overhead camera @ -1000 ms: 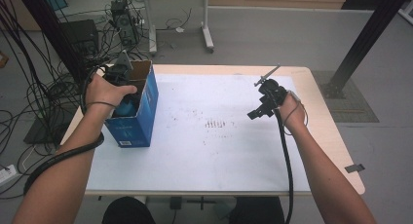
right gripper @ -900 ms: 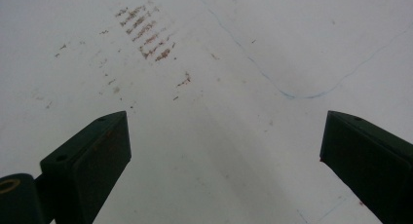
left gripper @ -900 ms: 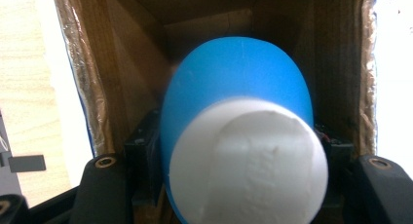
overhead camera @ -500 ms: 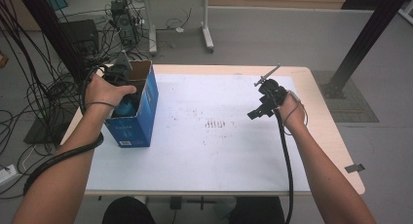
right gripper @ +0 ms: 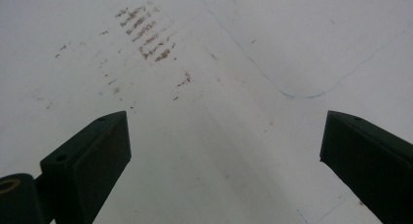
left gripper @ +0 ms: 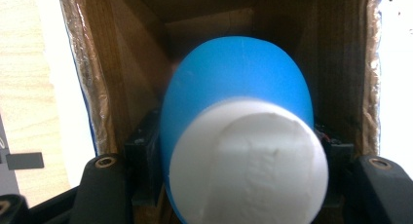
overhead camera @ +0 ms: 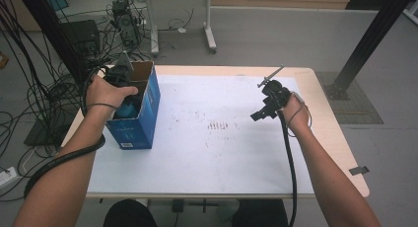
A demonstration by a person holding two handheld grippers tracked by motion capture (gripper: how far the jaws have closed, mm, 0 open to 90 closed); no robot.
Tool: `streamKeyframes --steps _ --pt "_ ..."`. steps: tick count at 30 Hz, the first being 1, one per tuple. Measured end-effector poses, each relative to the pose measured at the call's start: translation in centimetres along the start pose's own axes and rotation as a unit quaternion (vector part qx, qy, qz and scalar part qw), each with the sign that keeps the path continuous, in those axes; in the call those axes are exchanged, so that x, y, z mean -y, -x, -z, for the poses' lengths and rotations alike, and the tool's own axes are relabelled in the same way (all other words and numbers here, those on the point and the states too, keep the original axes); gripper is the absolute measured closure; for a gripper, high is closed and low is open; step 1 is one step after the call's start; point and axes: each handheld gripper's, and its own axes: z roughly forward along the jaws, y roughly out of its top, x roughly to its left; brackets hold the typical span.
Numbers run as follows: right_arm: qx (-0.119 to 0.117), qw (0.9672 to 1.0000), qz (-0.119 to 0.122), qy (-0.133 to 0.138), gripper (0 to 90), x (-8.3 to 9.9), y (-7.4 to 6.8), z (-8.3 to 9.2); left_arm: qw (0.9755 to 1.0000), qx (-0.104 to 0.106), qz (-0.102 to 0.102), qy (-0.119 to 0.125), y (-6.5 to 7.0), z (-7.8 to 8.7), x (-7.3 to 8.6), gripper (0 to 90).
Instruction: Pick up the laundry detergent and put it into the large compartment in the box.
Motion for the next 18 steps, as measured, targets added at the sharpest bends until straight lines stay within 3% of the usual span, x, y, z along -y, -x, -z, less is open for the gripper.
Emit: streamKeyframes --steps 18 --pt "-0.002 1.0000 -0.001 0.001 4.2 -0.02 -0.04 -0.07 1.0000 -0.001 0.004 0.001 0.05 -0.06 -0.07 37.4"
